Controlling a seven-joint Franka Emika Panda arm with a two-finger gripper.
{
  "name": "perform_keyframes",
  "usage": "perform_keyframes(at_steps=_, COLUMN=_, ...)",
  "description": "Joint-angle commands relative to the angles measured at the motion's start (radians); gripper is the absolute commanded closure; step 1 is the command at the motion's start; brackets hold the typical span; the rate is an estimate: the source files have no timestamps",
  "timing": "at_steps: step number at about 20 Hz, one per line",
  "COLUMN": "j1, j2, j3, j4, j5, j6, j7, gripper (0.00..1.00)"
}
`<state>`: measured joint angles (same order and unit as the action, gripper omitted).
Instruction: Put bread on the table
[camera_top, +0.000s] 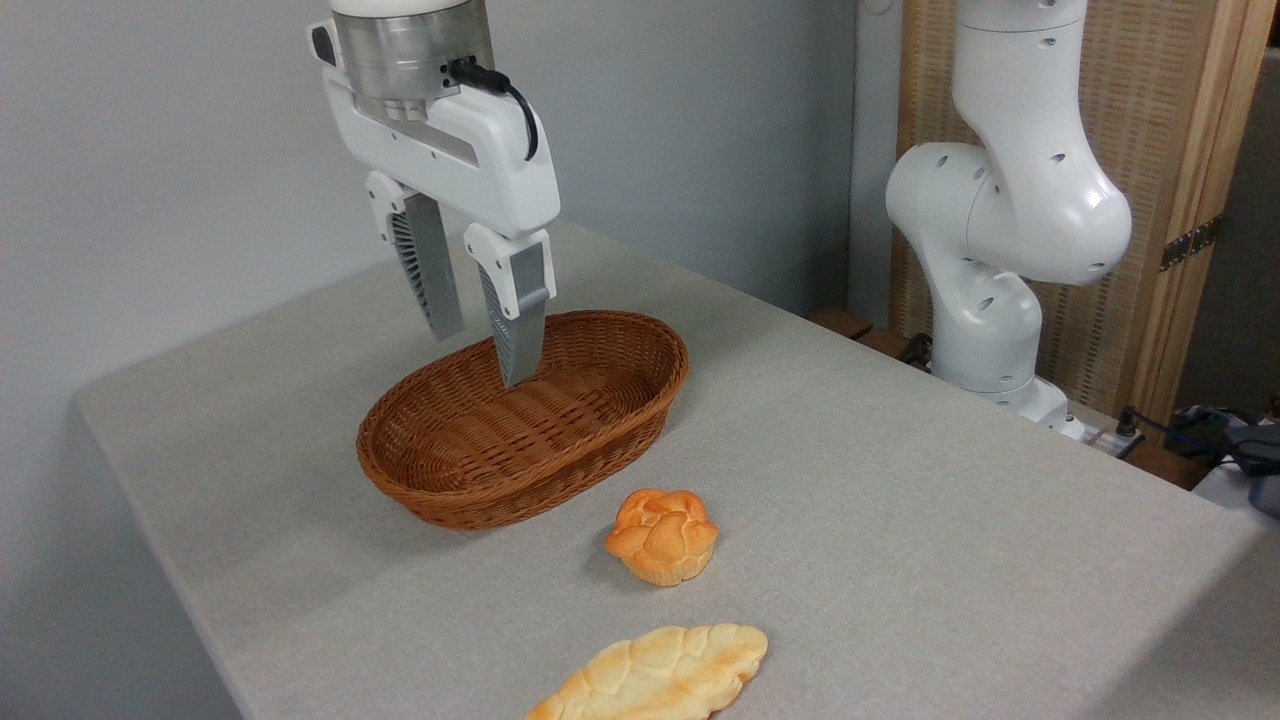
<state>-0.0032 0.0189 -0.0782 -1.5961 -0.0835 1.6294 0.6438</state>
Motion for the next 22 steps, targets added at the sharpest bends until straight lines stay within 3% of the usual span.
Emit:
perform_keyframes(at_steps=1, j1=0.005, j2=0.003, j3=0.005, j4=0.019, j5=-0.019, j6=-0.043, j7=0.057, gripper=0.0)
perform_keyframes(at_steps=8, j1=0.005, j2=0.0, j3=0.006, j4=0.019, j5=-0.005, j6=-0.04, j7=0.06, gripper=0.0)
perform_keyframes(at_steps=11, j1=0.005, j2=-0.007, j3=0.006, j4=0.019, j5=0.04, j6=-0.04, j7=0.066, gripper=0.0)
perform_keyframes(at_steps=22, j1=0.005, j2=-0.008, j3=0.006, j4=0.019, j5=0.042, j6=-0.04, j7=0.066, gripper=0.0)
